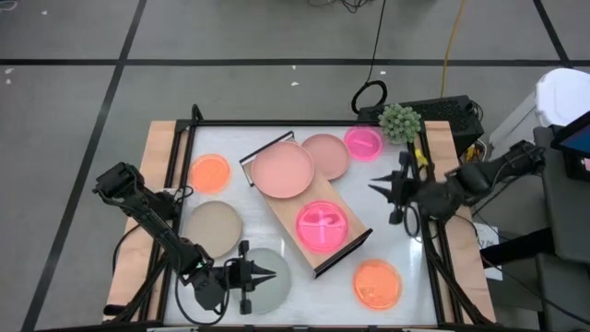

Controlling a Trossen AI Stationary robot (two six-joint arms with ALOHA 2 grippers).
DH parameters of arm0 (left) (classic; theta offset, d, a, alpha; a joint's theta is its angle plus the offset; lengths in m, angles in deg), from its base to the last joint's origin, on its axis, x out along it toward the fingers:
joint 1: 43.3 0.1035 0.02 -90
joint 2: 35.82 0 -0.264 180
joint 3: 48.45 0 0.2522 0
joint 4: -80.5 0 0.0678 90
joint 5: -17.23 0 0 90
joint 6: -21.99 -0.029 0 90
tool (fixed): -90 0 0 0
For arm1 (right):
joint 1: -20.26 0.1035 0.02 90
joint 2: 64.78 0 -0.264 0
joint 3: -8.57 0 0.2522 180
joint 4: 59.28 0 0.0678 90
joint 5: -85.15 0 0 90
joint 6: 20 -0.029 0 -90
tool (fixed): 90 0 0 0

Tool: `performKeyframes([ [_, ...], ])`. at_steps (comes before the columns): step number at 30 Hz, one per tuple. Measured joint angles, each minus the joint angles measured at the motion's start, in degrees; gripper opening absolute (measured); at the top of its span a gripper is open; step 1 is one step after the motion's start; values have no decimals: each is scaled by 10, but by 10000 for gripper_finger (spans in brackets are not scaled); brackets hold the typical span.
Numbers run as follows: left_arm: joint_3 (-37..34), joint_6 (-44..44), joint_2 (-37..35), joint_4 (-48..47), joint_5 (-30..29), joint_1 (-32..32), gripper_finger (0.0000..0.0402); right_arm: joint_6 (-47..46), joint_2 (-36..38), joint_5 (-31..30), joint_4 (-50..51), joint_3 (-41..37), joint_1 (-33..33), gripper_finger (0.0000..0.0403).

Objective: Place and stack plates onto a shelf
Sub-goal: Stack the large pink plate on top of the large pink plate on the shelf

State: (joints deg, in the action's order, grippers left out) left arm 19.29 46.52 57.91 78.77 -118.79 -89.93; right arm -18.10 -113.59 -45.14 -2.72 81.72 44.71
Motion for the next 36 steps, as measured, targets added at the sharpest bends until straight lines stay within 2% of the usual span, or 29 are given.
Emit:
performKeyframes([
  [5, 0, -10, 0, -5, 0, 5, 33, 85, 49, 77, -99, -78, -88, 56],
  [9, 0, -17, 0, -5, 0, 15, 33, 116, 72, 125, -159, -135, -157, 56],
  [14, 0, -16, 0, -4, 0, 27, 33, 146, 73, 207, -184, -178, -242, 56],
  [18, 0, -4, 0, -3, 0, 33, 33, 169, 73, 238, -194, -205, -307, 56],
  [24, 0, -4, 0, -3, 0, 35, 33, 211, 73, 327, -259, -257, -388, 74],
  [31, 0, -2, 0, -3, 0, 36, 33, 278, 33, 407, -330, -283, -454, 111],
  [36, 0, 5, 0, -3, 0, 36, 33, 334, -23, 428, -342, -283, -488, 113],
])
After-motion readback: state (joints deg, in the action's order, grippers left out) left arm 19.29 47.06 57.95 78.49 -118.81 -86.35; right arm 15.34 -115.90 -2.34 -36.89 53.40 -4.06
